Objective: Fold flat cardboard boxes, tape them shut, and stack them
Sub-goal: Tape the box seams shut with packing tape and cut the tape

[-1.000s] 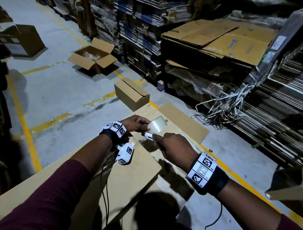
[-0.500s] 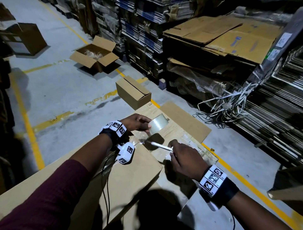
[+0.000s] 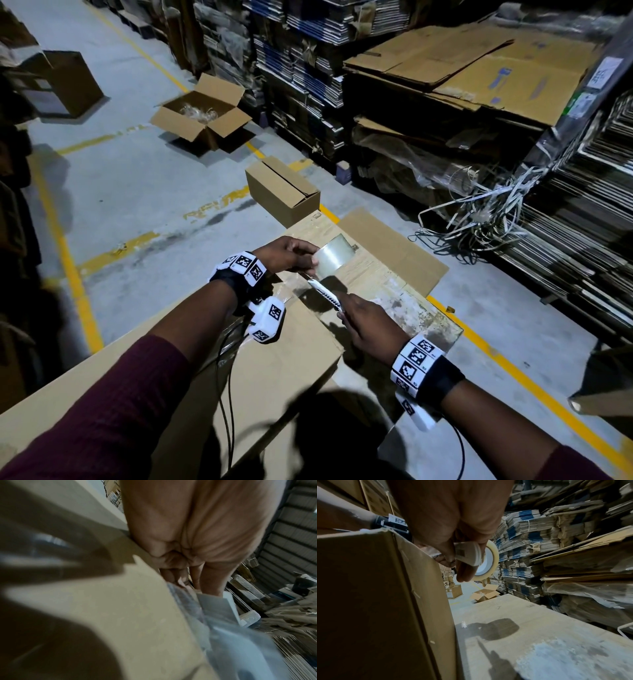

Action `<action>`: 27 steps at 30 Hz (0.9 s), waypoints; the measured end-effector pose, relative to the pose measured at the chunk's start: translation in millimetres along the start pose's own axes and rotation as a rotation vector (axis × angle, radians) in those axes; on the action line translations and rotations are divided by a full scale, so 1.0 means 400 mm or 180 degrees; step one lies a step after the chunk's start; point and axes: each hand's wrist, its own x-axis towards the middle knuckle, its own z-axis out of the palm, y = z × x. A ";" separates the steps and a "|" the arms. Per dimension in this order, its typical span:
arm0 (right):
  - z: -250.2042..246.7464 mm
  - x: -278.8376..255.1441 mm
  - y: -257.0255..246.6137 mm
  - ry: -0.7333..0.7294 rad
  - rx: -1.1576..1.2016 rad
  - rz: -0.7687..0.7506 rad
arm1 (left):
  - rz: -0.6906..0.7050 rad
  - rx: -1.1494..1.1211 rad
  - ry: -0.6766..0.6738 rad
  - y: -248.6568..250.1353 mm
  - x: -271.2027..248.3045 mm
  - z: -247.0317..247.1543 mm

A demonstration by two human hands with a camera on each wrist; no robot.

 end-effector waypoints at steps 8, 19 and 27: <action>0.018 0.013 0.002 -0.0167 -0.0076 0.0050 | -0.0002 0.0093 -0.0019 -0.005 0.005 -0.006; 0.052 0.019 0.043 -0.0475 -0.0359 0.0177 | 0.0081 -0.0092 0.0260 -0.008 0.009 -0.002; 0.094 0.052 0.172 -0.0830 -0.0740 0.1486 | 0.0107 -0.0290 0.0388 0.009 -0.015 0.006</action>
